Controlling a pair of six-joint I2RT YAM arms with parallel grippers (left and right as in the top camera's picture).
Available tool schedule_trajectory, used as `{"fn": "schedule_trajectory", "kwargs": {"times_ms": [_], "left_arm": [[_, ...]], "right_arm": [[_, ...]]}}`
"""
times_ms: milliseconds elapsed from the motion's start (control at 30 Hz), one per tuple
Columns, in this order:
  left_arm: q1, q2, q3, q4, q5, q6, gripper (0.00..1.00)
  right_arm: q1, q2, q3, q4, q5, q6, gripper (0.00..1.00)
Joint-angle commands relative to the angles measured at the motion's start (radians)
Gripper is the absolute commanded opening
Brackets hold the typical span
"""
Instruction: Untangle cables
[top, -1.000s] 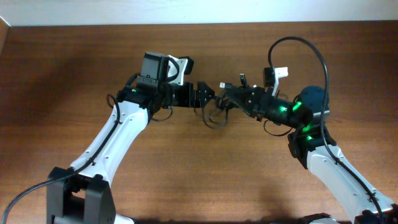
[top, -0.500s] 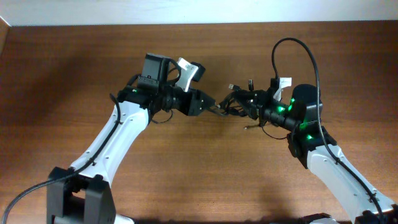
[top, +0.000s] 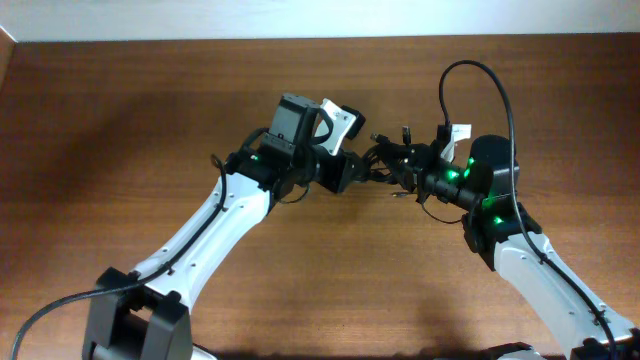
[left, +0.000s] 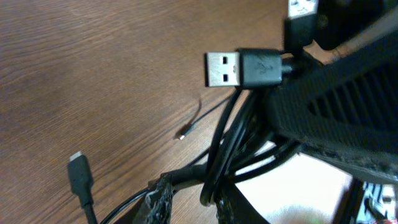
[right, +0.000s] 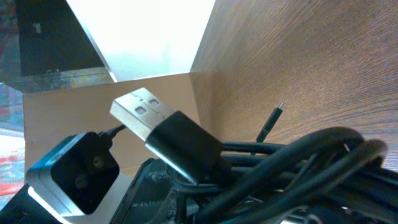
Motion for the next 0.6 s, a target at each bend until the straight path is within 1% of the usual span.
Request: {"fn": "schedule_trajectory", "kwargs": {"times_ms": [0, 67, 100, 133, 233, 300, 367, 433, 467, 500, 533, 567], "left_arm": [[-0.015, 0.042, 0.001, 0.024, -0.061, -0.069, 0.23], [-0.016, 0.052, 0.001, 0.035, -0.061, -0.085, 0.22], [-0.016, 0.055, 0.001, 0.04, -0.061, -0.091, 0.14], [-0.016, 0.055, 0.001, 0.047, -0.061, -0.091, 0.0], [-0.012, 0.055, 0.001, 0.081, -0.066, -0.091, 0.0], [0.012, 0.055, 0.001, 0.108, -0.096, -0.092, 0.0], [0.051, 0.055, 0.001, 0.109, -0.153, -0.136, 0.0], [0.097, 0.055, 0.001, 0.102, -0.188, -0.196, 0.0], [0.128, 0.055, 0.001, 0.102, -0.188, -0.229, 0.0], [0.179, 0.055, 0.001, 0.103, -0.169, -0.295, 0.0], [0.204, 0.055, 0.001, 0.113, -0.114, -0.301, 0.0], [0.214, 0.055, 0.001, 0.118, -0.075, -0.301, 0.0]], "right_arm": [[0.005, -0.016, 0.01, 0.032, -0.054, 0.005, 0.04], [0.005, -0.016, 0.01, 0.062, -0.075, 0.005, 0.04], [0.005, -0.016, 0.01, 0.071, -0.08, 0.005, 0.04], [0.005, -0.016, 0.01, 0.085, -0.092, 0.005, 0.04], [0.005, -0.016, 0.01, 0.111, -0.161, -0.026, 0.04], [0.004, -0.016, 0.01, 0.125, -0.231, -0.106, 0.04], [0.003, -0.016, 0.01, 0.134, -0.267, -0.158, 0.04], [0.003, -0.016, 0.01, 0.177, -0.3, -0.202, 0.04], [0.003, -0.016, 0.01, 0.223, -0.329, -0.219, 0.04], [0.003, -0.016, 0.01, 0.269, -0.357, -0.278, 0.04], [0.003, -0.016, 0.01, 0.263, -0.359, -0.334, 0.04], [0.003, -0.015, 0.01, 0.252, -0.355, -0.348, 0.04]]}}
